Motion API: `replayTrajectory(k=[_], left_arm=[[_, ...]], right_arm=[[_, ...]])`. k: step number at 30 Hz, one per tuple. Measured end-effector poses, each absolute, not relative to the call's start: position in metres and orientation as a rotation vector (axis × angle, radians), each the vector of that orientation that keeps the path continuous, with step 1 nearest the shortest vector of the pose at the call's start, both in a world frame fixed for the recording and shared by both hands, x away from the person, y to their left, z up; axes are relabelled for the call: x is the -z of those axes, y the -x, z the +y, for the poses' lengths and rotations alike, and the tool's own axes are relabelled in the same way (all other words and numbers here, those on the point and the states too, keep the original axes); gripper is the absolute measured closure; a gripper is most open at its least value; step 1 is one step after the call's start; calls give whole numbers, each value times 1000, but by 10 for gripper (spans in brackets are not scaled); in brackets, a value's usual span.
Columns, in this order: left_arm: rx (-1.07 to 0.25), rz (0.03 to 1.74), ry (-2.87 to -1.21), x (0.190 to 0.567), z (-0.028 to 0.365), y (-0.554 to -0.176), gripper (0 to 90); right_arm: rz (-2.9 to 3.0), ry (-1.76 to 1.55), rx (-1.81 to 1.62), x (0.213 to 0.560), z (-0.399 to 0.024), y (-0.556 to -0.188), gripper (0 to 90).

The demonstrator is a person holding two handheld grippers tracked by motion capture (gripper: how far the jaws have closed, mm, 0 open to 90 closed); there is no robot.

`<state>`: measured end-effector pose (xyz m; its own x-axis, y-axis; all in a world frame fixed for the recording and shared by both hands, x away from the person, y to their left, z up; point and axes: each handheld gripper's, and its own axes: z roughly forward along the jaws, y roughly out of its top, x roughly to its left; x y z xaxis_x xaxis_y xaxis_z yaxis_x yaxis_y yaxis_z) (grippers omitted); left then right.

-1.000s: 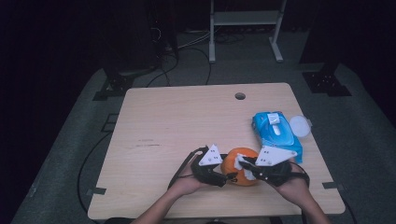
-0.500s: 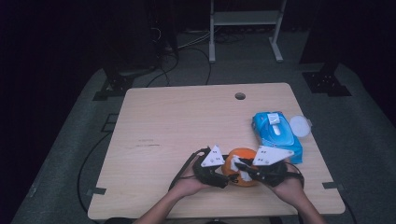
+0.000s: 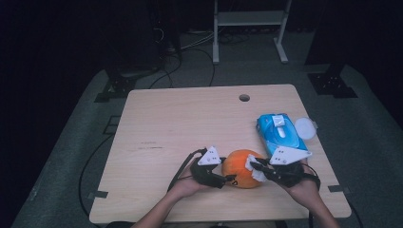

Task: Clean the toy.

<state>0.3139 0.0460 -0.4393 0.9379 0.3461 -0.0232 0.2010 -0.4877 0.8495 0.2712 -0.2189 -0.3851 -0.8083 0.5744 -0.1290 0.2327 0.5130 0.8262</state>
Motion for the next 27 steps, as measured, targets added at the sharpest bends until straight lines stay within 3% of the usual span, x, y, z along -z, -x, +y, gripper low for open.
replayTrajectory(k=[3, 8, 15, 21, 24, 27], left_arm=[[-173, 394, -2099, 440, 48, -315, 332], [-137, 421, -2095, 441, 50, -318, 253], [-124, 423, -2100, 443, 52, -319, 252], [-69, 409, -2079, 434, 56, -323, 180], [3, 424, -1995, 426, 61, -326, 173], [10, 431, -2018, 428, 59, -327, 181]], right_arm=[[2363, -691, -1201, 386, -226, -273, 812], [2376, -729, -1152, 388, -239, -278, 812], [2373, -772, -1102, 393, -250, -281, 811], [2393, -718, -1086, 393, -242, -278, 810], [2418, -686, -1124, 392, -238, -276, 808], [2457, -644, -1159, 393, -230, -274, 808]])
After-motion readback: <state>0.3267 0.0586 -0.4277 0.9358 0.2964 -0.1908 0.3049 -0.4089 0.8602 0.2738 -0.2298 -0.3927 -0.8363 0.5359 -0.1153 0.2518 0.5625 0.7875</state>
